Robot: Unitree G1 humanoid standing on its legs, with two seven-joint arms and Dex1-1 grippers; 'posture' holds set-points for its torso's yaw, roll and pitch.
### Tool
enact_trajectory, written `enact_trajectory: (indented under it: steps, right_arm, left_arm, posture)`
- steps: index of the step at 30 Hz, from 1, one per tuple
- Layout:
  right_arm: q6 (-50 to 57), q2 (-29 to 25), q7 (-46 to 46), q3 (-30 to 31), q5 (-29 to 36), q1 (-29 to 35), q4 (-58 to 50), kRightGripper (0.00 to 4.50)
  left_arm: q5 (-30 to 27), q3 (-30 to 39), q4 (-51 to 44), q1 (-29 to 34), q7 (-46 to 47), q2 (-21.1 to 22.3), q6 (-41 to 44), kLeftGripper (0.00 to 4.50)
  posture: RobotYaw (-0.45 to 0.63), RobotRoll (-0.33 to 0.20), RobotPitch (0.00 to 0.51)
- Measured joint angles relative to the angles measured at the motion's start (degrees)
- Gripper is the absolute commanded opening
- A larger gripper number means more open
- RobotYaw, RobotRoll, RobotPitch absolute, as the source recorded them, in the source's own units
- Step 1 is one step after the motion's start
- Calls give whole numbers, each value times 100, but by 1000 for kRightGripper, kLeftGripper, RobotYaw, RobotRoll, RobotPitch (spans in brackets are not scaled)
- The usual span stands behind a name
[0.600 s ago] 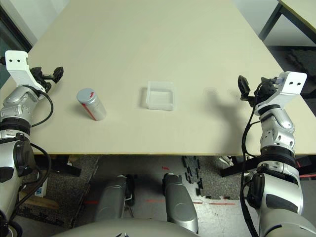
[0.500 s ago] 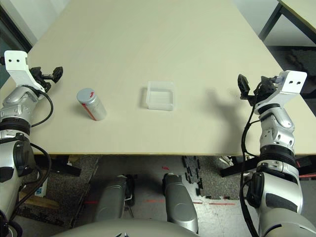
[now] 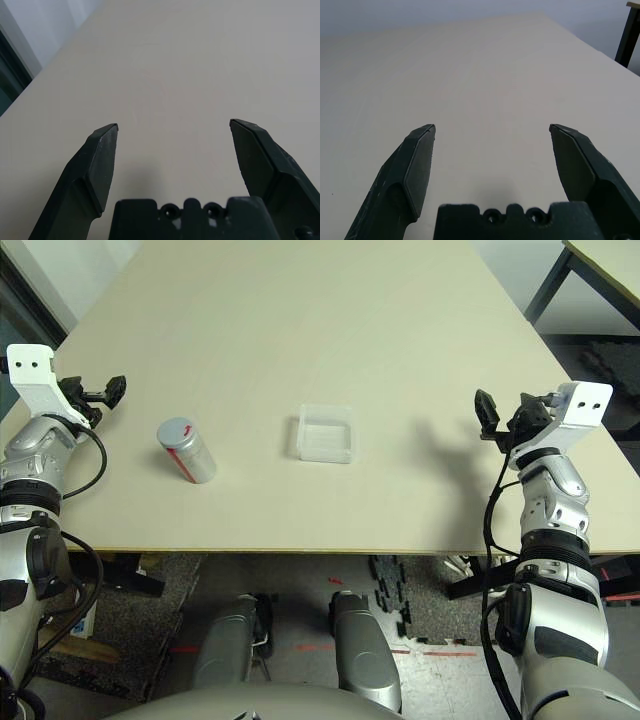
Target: Pour the medicine from the bottle into the box.
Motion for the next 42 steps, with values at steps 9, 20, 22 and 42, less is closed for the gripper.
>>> enact_trajectory:
  steps: [9, 20, 22, 42]
  right_arm:
    - [7, 1, 287, 69, -5, -76, 34, 4500]
    - [956, 92, 1886, 479, 526, 302, -1369, 4500]
    - [1220, 87, 2245, 630, 664, 429, -1767, 4500]
    - [1843, -201, 4498, 1911, 804, 917, -3523, 4500]
  left_arm:
    - [-41, 6, -288, 186, -152, -1, 231, 4481]
    - [-367, 112, -1235, 555, -484, -21, 801, 4481]
    - [-445, 147, -1346, 620, -486, -30, 931, 4481]
    - [-1423, 628, -3602, 2028, -1306, -64, 1704, 4481]
  posture:
    - [-80, 0, 166]
    - [-82, 0, 174]
    - [-80, 0, 174]
    - [-38, 0, 188]
